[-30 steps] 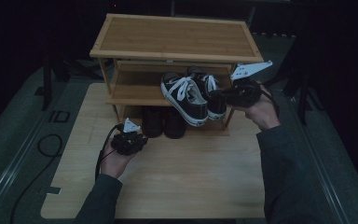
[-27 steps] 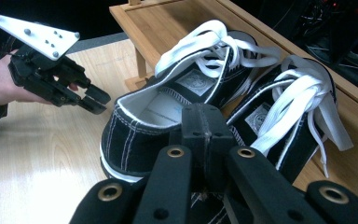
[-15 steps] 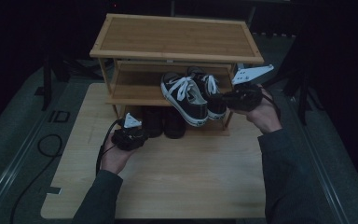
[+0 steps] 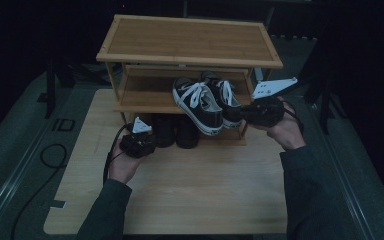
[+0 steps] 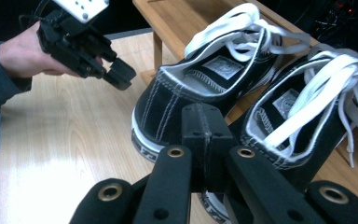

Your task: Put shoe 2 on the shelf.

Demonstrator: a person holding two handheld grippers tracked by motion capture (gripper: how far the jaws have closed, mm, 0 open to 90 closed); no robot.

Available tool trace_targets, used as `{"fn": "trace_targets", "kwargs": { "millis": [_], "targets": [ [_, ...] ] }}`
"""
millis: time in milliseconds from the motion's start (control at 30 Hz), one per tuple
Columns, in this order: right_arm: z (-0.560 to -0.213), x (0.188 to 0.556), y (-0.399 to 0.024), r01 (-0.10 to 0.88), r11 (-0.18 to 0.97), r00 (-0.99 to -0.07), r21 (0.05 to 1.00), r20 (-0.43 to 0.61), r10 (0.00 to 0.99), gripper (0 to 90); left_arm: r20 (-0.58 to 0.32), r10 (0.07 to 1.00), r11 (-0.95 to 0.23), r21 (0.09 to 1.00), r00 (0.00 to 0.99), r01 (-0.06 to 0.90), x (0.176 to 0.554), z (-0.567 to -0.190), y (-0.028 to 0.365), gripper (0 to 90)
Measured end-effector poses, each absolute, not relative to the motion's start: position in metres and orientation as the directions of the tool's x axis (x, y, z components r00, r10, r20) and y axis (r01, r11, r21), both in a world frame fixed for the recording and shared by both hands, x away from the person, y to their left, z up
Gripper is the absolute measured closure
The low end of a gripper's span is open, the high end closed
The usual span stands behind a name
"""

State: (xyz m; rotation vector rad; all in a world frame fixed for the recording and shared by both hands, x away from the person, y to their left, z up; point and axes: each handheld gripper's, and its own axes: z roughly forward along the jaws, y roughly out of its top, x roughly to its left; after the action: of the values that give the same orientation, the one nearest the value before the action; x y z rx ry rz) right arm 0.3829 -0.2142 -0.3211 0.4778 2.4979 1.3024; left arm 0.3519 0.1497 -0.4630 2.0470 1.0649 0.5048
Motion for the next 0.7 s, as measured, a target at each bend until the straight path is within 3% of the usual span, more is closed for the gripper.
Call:
{"fn": "trace_targets", "kwargs": {
  "millis": [300,433,700],
  "targets": [
    [-0.331,0.378,-0.214,0.156,0.555,-0.913,0.817,-0.095,0.397,90.0,0.017,0.818,-0.382,0.763,0.575,0.521,0.355,-0.458,0.149,73.0],
    [-0.334,0.377,-0.214,0.158,0.557,-0.915,0.815,-0.091,0.394,90.0,0.022,0.815,-0.388,0.763,0.579,0.517,0.355,-0.456,0.148,78.9],
    [-0.345,0.374,-0.215,0.167,0.56,-0.919,0.811,-0.078,0.387,90.0,0.021,0.819,-0.379,0.77,0.574,0.513,0.358,-0.448,0.146,79.3]
  ]
}}
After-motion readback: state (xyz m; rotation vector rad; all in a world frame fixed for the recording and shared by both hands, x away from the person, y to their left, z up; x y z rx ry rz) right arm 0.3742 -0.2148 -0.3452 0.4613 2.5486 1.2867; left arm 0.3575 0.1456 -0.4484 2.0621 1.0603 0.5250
